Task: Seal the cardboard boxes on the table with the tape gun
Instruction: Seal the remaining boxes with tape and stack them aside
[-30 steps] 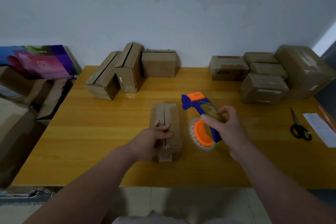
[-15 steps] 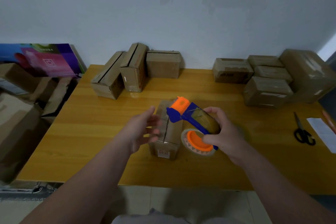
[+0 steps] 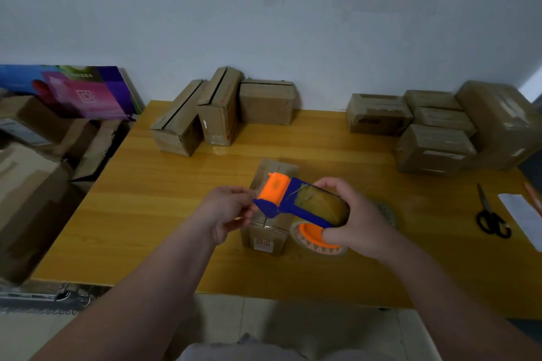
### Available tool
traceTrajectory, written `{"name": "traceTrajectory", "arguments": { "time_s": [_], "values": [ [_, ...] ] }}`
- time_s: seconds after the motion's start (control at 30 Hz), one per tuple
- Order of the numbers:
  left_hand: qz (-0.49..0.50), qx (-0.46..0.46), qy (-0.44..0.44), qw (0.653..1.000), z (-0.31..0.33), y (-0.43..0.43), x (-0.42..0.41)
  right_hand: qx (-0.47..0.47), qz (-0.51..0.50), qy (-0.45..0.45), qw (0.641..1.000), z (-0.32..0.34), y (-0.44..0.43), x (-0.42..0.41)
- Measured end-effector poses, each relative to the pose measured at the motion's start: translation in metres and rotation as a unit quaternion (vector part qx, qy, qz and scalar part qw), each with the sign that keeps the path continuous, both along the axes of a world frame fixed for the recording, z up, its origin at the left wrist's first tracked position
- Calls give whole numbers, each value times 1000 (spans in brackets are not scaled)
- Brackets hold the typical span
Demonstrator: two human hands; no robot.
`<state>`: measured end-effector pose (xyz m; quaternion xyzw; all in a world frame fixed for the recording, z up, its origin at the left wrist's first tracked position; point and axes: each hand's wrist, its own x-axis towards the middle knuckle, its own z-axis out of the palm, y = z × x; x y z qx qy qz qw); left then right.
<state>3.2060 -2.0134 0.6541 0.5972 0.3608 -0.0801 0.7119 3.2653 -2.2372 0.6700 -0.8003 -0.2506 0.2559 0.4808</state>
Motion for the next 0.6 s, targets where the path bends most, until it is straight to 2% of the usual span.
{"name": "traceTrajectory", "arguments": {
  "time_s": [0.13,0.27,0.4,0.6],
  "values": [
    [37,22,-11,999,-6,2,-3,-73,43,-62,994,16,-10,4],
    [77,112,-17,991,-15,24,-12,-124,31,-88,988,19,-38,17],
    [86,180,-33,979,-31,19,-21,-141,52,-122,981,6,-43,14],
    [113,247,-4,962,-48,12,-27,-135,68,-146,978,-19,-39,15]
  ]
}}
